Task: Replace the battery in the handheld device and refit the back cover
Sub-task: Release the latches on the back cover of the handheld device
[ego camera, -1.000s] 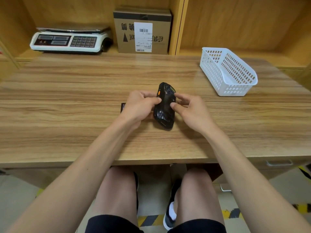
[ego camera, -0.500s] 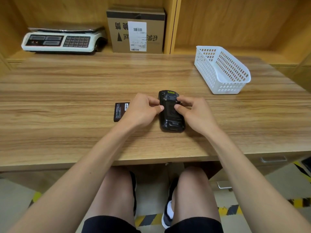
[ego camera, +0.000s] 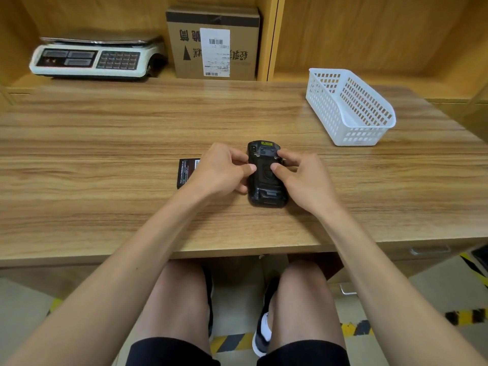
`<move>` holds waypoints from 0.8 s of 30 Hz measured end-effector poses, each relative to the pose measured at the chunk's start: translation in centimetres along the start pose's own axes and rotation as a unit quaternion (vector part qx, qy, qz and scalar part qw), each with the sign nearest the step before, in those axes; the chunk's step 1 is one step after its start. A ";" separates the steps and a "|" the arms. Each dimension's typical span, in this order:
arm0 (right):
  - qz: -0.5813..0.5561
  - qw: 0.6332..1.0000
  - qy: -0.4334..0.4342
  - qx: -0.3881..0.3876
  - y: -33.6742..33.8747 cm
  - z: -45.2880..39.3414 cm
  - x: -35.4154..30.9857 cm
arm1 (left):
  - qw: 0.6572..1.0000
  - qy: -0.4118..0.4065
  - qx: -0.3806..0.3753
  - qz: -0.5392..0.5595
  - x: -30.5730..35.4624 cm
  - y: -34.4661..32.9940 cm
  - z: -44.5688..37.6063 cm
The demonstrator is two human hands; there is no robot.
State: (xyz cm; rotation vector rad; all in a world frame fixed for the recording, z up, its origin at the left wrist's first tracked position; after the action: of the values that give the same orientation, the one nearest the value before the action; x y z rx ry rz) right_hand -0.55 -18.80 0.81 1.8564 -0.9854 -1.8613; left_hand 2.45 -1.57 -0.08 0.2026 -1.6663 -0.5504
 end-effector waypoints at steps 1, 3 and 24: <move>0.001 1.000 0.000 0.001 0.0 0.0 0.0 | 1.000 0.001 -0.001 -0.007 0.0 0.0 0.0; 0.001 1.000 -0.001 0.001 -0.1 0.1 0.0 | 1.000 0.002 -0.001 -0.029 0.2 0.1 0.1; -0.023 0.998 0.019 -0.058 0.9 -3.9 1.3 | 0.981 -0.121 0.014 -0.148 1.4 1.3 -2.5</move>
State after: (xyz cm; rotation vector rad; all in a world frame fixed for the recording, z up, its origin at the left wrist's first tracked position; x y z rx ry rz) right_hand 2.88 -21.22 0.82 1.8535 -0.8118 -1.8602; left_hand 4.88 -1.64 1.99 0.4230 -1.8947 -0.8019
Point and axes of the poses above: each hand's wrist, its own z-axis away from the middle knuckle, its own y-axis out of the back of the hand, x = y × z, the point moved 4 cm from there along -z, towards the middle knuckle, and after that the axes turned 11 degrees about -y, right-handed, at the moved point
